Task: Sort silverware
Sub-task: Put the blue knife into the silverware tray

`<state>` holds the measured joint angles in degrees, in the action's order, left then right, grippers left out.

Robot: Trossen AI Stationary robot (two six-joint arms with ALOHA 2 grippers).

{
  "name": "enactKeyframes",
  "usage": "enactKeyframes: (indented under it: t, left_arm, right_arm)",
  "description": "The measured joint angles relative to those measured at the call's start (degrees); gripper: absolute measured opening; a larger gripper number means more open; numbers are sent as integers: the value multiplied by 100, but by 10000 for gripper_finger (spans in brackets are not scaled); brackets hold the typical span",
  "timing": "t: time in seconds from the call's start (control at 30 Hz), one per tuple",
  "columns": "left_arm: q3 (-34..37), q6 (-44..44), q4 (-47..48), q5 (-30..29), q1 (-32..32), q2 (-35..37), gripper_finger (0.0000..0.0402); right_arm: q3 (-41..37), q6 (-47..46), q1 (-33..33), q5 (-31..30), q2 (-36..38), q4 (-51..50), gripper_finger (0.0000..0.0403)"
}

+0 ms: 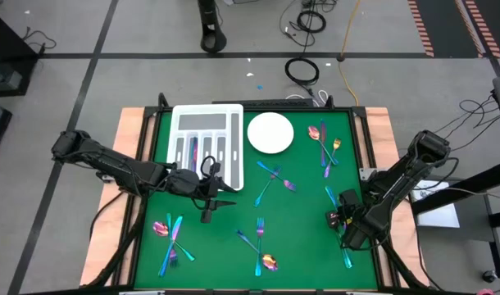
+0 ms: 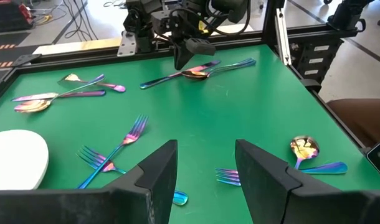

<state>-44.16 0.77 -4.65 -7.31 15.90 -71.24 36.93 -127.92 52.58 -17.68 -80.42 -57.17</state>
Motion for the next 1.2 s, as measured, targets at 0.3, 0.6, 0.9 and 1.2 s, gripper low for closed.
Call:
enactKeyframes:
  t: [0.3, 0.6, 0.9, 1.2]
  left_arm:
    - [0, 7, -41, 0, 0, 0, 164]
    - [0, 1, -101, 0, -1, 0, 164]
    - [0, 3, -76, 0, -1, 0, 164]
    - [0, -2, -51, 0, 0, 0, 164]
  right_arm:
    - [4, -2, -95, -571, 2, 5, 35]
    - [7, 1099, -965, -1094, -67, -45, 100]
    - [-157, 1944, -1730, -1031, -197, 163, 154]
    - [-700, 2490, -2135, -890, -163, 1137, 157]
